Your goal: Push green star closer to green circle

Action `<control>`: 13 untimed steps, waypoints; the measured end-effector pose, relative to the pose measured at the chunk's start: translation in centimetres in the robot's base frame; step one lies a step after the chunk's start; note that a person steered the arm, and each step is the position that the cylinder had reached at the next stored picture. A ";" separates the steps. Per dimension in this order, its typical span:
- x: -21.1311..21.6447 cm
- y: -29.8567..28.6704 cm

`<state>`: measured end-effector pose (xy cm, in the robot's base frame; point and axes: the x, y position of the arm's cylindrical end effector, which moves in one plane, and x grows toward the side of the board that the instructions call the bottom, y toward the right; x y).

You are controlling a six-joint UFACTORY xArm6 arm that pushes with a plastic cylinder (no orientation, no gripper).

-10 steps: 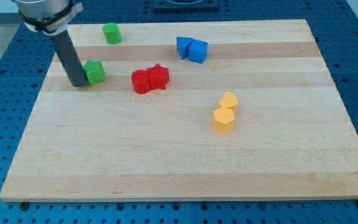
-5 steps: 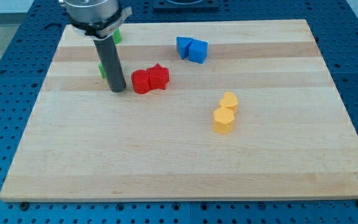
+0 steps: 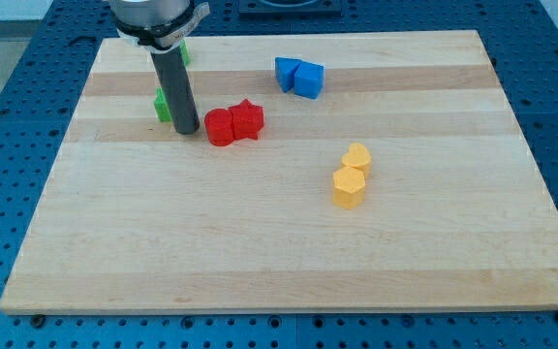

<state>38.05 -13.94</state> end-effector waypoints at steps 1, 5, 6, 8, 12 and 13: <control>-1.0 0.0; -1.3 -2.6; -1.3 -2.9; -1.5 -3.4; -3.4 -4.0; -3.8 -4.0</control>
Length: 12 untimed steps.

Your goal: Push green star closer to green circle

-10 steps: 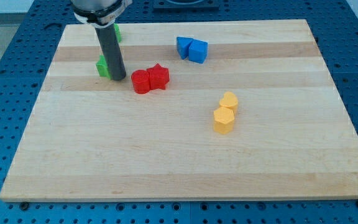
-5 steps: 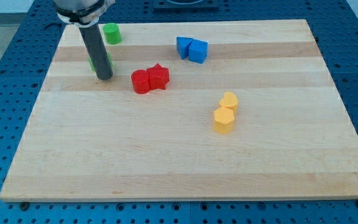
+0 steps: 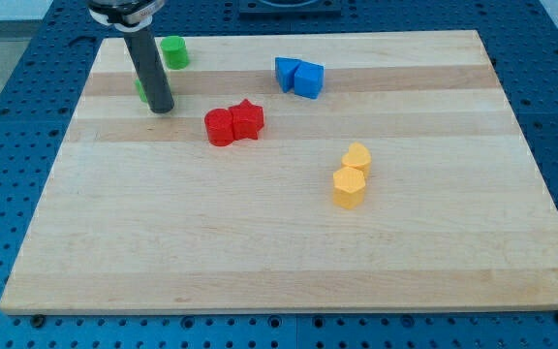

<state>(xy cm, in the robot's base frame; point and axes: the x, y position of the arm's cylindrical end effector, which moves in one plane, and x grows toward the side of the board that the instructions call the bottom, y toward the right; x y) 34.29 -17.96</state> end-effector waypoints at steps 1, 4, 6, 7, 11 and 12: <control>0.0 0.0; 0.9 -1.1; 0.9 -3.8; -1.3 -3.8; -2.6 -2.4; -2.0 1.0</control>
<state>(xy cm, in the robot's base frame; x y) 32.24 -16.98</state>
